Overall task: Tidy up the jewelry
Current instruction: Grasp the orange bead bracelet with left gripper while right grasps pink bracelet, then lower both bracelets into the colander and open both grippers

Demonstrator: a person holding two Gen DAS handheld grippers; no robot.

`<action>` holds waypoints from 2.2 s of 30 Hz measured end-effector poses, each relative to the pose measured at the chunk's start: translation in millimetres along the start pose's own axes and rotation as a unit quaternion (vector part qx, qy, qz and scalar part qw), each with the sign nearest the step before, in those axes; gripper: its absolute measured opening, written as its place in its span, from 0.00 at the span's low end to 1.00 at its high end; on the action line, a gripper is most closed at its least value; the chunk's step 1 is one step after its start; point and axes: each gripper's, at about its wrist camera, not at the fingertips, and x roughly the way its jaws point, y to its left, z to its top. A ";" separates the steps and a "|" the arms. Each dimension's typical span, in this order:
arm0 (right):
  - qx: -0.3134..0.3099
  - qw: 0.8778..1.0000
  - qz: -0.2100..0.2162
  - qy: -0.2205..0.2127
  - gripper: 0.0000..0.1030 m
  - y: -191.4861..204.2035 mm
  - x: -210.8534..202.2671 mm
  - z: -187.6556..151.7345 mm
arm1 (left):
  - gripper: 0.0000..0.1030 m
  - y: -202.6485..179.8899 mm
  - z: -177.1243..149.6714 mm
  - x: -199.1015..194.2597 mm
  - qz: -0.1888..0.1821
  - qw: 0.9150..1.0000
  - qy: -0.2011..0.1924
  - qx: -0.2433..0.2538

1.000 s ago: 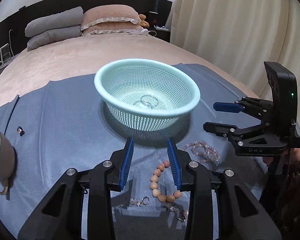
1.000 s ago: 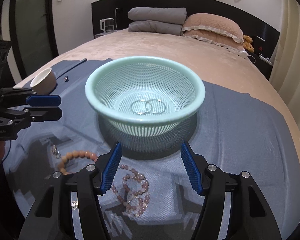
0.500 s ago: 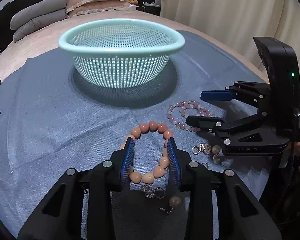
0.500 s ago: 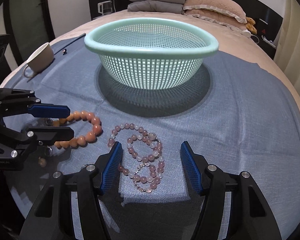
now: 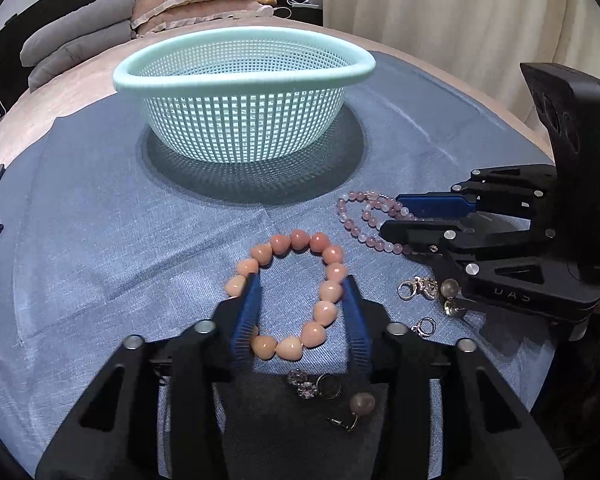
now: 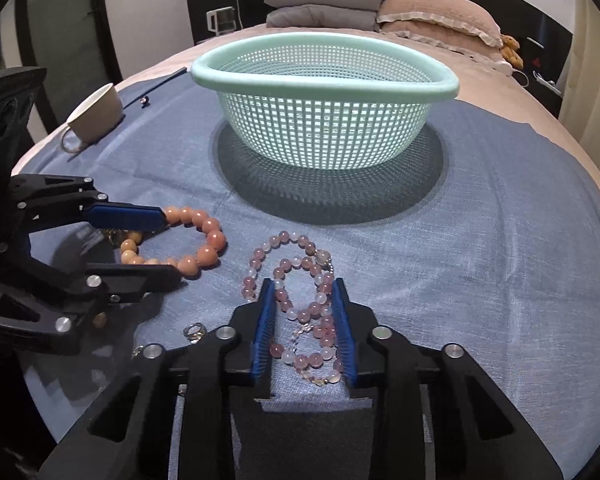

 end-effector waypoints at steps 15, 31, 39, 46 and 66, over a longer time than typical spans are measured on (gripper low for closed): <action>0.036 0.998 0.022 -0.043 0.06 -13.3 -41.5 11.5 | 0.11 20.1 8.0 -30.1 -0.079 0.992 0.002 -0.095; -0.021 0.993 0.001 -0.114 0.06 -14.2 -105.6 89.7 | 0.12 29.0 71.0 -120.2 -0.055 0.993 -0.061 -0.082; -0.033 0.989 0.005 -0.143 0.06 -24.0 -112.9 146.5 | 0.12 37.9 115.9 -137.1 -0.047 0.992 -0.091 -0.068; -0.015 0.992 0.016 -0.128 0.06 -35.0 -77.7 160.8 | 0.12 41.1 149.5 -103.2 -0.049 0.994 -0.073 -0.063; 0.030 0.998 0.006 -0.048 0.10 -58.1 4.3 123.4 | 0.12 59.4 124.6 -7.7 -0.064 0.991 0.014 -0.119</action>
